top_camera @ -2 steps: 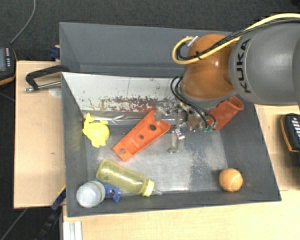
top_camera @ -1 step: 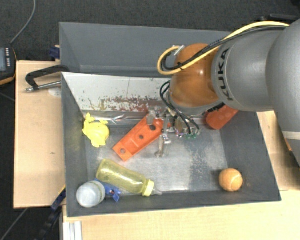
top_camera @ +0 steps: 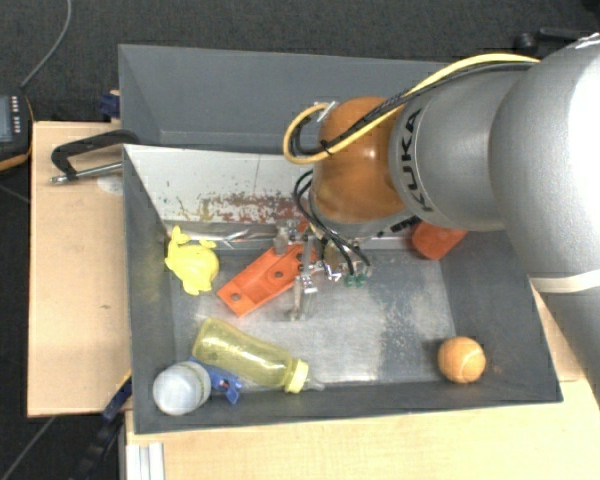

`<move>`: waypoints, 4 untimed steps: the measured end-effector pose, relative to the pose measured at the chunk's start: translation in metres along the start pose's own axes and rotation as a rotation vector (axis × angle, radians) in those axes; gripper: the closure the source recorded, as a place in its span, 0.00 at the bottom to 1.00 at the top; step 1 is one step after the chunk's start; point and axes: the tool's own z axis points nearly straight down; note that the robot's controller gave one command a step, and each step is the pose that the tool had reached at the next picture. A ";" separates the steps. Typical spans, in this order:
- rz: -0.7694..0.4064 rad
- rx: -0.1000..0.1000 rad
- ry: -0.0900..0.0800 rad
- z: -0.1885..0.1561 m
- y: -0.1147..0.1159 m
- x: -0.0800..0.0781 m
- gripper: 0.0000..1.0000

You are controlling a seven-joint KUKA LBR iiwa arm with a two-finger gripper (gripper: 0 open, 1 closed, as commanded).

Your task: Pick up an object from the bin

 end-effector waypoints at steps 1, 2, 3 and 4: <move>-0.066 -0.001 -0.005 0.008 0.016 -0.003 0.00; 0.134 -0.001 -0.002 0.011 0.029 -0.014 0.00; -0.088 -0.002 -0.008 0.011 -0.026 -0.007 1.00; -0.089 -0.002 -0.008 0.011 -0.026 -0.007 1.00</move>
Offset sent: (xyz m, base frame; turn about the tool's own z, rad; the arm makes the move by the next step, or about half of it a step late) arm 0.0165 0.0375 -0.0124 0.1799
